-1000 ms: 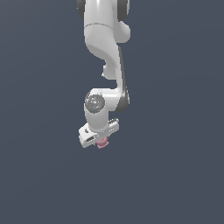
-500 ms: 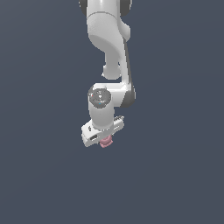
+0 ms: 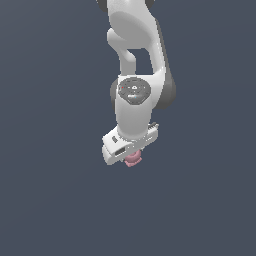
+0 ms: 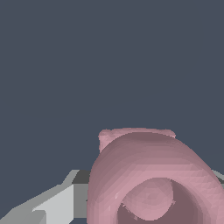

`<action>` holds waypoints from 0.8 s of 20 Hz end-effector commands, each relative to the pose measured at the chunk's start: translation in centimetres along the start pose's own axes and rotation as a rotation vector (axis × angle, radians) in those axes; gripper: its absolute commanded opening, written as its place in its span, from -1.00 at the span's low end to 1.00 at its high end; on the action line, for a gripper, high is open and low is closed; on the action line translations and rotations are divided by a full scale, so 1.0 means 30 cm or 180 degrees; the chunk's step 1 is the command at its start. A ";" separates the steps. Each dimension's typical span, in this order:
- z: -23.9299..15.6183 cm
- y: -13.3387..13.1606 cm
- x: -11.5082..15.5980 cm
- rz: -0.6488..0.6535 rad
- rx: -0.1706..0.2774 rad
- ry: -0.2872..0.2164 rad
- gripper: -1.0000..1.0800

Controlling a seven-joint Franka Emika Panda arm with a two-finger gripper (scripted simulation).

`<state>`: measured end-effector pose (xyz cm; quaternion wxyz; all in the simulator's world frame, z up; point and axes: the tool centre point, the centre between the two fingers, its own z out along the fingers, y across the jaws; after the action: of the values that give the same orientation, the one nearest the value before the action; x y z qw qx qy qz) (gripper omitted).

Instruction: Pick up the object and move it to a goal position.

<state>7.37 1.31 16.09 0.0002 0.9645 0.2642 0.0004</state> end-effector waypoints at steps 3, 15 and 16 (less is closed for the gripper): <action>-0.117 -0.041 0.065 0.0000 0.0002 -0.0002 -1.00; -0.240 -0.078 0.142 0.0000 0.0002 -0.0002 -1.00; -0.240 -0.078 0.143 0.0000 0.0002 -0.0002 -1.00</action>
<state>9.81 5.49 23.21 -0.0001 0.9644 0.2644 0.0004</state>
